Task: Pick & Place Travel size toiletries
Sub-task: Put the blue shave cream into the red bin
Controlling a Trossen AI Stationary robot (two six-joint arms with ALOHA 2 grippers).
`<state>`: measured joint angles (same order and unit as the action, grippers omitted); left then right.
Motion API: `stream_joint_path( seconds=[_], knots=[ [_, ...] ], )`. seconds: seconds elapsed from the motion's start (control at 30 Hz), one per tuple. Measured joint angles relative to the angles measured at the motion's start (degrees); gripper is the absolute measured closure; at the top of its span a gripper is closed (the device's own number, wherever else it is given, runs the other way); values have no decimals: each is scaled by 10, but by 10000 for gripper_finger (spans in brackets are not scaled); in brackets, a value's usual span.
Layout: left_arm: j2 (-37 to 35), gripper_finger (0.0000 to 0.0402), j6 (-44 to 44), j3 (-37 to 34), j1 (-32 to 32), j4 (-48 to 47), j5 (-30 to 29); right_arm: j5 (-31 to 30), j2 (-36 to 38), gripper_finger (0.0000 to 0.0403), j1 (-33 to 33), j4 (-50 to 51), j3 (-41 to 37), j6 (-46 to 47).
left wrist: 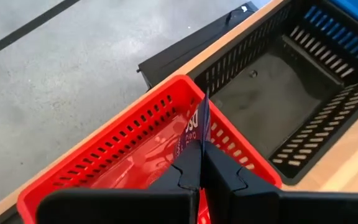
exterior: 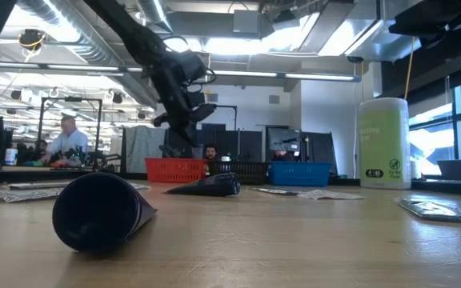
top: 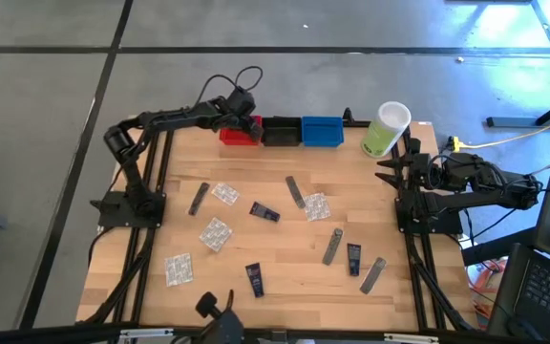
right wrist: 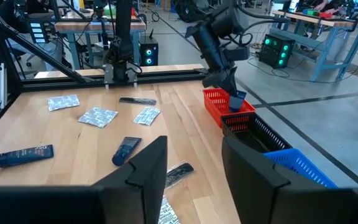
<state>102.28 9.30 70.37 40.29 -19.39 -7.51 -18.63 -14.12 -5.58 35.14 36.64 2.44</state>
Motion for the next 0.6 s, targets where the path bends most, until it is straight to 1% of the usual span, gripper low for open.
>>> stream_joint_path(
  seconds=[0.2, 0.6],
  knots=[
    [1, 398, 5, 0, 4, 8, -1, 0, 0, 246, 0, 0, 0, 0],
    [1, 397, 11, 0, 12, 5, -2, 0, 0, 269, 0, 0, 0, 0]
  ],
)
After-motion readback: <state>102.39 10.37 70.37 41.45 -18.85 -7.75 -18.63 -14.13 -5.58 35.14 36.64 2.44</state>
